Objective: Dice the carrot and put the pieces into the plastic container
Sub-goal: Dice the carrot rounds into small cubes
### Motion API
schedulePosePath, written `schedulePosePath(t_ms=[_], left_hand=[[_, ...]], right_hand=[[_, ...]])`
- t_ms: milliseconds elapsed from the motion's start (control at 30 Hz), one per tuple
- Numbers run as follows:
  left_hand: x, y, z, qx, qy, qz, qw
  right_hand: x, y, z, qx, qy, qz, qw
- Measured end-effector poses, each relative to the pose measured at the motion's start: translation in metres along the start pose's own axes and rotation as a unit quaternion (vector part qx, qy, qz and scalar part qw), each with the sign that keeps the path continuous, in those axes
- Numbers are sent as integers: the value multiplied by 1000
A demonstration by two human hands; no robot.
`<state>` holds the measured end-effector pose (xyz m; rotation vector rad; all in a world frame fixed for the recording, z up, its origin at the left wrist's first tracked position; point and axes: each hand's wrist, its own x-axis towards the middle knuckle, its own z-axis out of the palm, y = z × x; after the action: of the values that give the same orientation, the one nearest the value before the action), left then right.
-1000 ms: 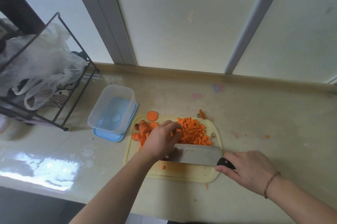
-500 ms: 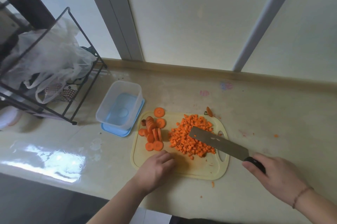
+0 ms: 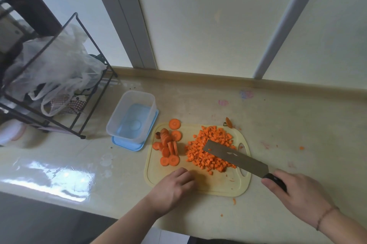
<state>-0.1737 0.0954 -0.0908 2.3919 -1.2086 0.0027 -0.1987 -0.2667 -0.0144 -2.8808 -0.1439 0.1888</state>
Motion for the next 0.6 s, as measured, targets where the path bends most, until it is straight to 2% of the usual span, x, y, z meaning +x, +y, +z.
schedulePosePath(t_ms=[400, 500, 600], left_hand=[[9, 4, -4, -80, -58, -12, 995], [28, 5, -4, -87, 21, -43, 995], [57, 7, -8, -113, 126, -92, 981]], right_hand=[[-1, -3, -1, 15, 9, 3, 1000], [-3, -6, -4, 17, -1, 6, 1000], [-4, -9, -8, 26, -14, 16, 999]])
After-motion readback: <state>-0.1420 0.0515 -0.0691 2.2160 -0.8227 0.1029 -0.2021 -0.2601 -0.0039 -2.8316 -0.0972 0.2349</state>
